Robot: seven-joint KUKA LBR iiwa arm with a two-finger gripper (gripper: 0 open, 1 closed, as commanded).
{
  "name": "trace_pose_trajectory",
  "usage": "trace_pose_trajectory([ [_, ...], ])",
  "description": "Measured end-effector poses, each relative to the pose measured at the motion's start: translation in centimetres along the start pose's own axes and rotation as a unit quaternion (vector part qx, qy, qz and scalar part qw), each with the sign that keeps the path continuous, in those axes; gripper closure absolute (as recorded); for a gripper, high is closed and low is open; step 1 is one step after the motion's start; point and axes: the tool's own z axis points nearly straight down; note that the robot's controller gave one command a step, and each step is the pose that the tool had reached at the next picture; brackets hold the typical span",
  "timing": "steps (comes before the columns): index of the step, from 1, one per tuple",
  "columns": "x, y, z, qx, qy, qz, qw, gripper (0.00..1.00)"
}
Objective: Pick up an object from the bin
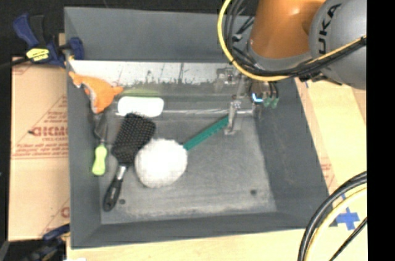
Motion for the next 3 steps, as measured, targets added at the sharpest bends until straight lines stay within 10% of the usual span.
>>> trace_pose_trajectory([
  [1,-0.1,0.0,-0.4,0.000,-0.0040,0.000,1.0000,0.00],
  [2,-0.4,2.7,12.4,0.001,-0.0061,-0.118,0.9930,0.00],
  [3,-0.3,4.0,6.8,0.003,-0.0112,-0.184,0.9828,0.00],
])
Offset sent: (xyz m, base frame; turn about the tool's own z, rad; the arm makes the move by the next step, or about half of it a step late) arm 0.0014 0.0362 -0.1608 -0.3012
